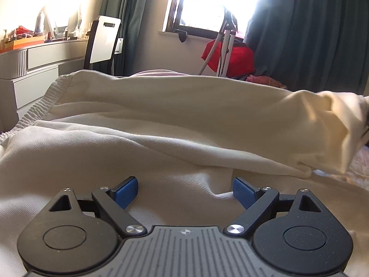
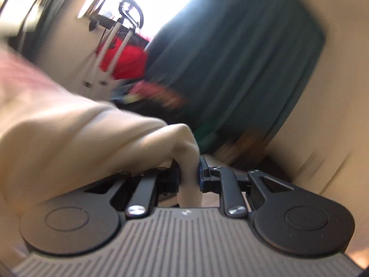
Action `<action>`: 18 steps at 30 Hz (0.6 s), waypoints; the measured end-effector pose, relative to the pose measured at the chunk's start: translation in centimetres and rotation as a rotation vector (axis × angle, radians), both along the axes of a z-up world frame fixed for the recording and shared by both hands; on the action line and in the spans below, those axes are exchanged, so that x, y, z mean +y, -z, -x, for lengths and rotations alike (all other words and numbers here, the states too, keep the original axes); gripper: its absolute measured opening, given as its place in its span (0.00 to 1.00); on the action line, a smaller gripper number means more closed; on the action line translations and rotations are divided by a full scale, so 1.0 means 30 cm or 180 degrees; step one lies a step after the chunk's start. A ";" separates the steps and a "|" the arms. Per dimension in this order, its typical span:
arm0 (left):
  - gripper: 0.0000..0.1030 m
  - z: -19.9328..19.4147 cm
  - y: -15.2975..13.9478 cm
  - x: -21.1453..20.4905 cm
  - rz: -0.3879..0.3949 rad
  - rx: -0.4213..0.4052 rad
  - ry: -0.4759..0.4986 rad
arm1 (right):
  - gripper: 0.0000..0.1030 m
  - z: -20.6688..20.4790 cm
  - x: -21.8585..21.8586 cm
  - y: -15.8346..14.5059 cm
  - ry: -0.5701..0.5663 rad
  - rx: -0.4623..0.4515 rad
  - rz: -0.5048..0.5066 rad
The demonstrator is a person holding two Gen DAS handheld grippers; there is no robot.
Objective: Fold clothes
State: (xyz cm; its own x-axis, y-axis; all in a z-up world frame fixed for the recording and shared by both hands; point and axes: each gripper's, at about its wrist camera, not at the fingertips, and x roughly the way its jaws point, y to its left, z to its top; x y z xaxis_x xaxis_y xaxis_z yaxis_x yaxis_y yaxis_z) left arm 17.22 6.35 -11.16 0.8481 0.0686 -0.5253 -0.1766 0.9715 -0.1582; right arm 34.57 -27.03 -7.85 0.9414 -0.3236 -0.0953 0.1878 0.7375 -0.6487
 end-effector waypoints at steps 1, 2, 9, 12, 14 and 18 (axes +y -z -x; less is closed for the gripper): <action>0.88 0.001 -0.001 0.002 0.0015 -0.0002 -0.0006 | 0.18 0.022 0.004 0.038 0.0026 -0.0095 0.0381; 0.88 0.003 -0.002 0.005 0.0027 -0.0001 -0.0015 | 0.20 0.033 -0.001 0.078 0.0029 -0.0042 0.0601; 0.88 0.017 -0.010 0.027 0.0151 0.0028 -0.0089 | 0.37 0.160 -0.161 0.184 0.0092 0.0889 -0.0836; 0.88 0.020 -0.013 0.017 0.0165 0.0050 -0.0091 | 0.45 0.192 -0.274 0.156 0.0116 0.1320 -0.1974; 0.88 0.029 -0.020 -0.005 0.0109 0.0032 -0.0038 | 0.46 0.227 -0.317 0.094 0.0200 0.1218 -0.2411; 0.88 0.035 -0.028 -0.048 0.0018 0.0004 0.0067 | 0.61 0.314 -0.366 -0.011 0.0450 0.0737 -0.2973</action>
State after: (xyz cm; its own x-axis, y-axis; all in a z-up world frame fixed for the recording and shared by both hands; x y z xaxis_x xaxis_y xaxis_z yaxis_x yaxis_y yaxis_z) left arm 16.18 4.93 -10.31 0.8487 0.0479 -0.5267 -0.1564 0.9741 -0.1634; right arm 25.14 -38.01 -7.53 0.8253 -0.1324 -0.5489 0.2557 0.9544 0.1543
